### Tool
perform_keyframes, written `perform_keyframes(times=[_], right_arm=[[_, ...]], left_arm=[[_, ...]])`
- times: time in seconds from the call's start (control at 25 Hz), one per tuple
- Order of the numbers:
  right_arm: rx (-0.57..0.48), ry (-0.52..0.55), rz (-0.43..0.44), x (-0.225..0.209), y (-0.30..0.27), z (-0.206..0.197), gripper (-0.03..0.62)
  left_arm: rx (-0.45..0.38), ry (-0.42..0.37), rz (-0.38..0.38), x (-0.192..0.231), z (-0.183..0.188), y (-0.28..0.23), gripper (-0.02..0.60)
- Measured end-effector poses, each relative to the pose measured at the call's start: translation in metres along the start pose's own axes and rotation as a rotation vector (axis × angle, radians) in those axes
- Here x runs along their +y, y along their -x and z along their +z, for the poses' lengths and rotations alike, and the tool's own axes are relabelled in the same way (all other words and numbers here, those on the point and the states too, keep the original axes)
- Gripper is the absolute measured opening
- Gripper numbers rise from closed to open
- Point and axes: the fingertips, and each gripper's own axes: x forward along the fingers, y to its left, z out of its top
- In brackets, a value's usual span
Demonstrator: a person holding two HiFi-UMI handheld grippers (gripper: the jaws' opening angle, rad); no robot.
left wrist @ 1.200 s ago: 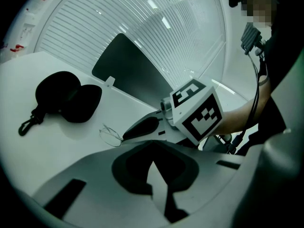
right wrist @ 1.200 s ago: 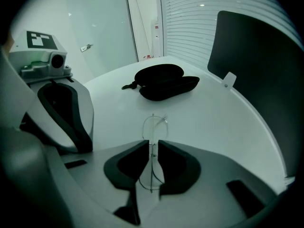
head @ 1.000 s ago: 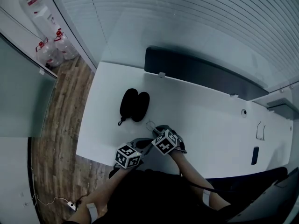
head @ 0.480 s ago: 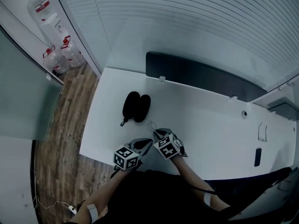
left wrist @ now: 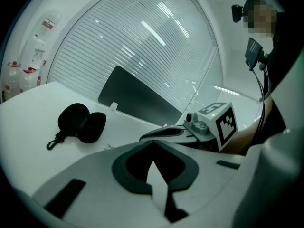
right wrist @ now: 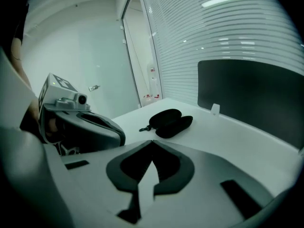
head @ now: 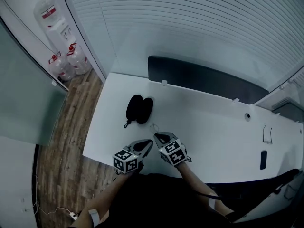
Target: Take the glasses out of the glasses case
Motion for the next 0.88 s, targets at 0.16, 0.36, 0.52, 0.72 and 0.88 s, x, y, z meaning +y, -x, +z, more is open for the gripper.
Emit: perform_keyframes(times=[0.16, 0.36, 0.52, 0.72, 0.88], right_arm=[[-0.097, -0.005, 0.037, 0.009, 0.007, 0.013, 0.017], [-0.176, -0.019, 0.048, 0.017, 0.024, 0.027, 0.017], [-0.225, -0.03, 0.073, 0.022, 0.037, 0.027, 0.017], [-0.243, -0.028, 0.117, 0.033, 0.05, 0.017, 0.017], [-0.239, -0.018, 0.156, 0.045, 0.058, 0.004, 0.017]], left_arm=[[-0.043, 0.009, 0.015, -0.001, 0.009, 0.0, 0.006], [-0.089, -0.008, 0.036, -0.014, 0.021, 0.007, 0.006], [-0.126, -0.021, 0.053, -0.027, 0.021, 0.011, 0.006], [-0.156, -0.027, 0.092, -0.043, 0.01, 0.016, 0.007], [-0.164, -0.017, 0.119, -0.055, -0.004, 0.023, 0.006]])
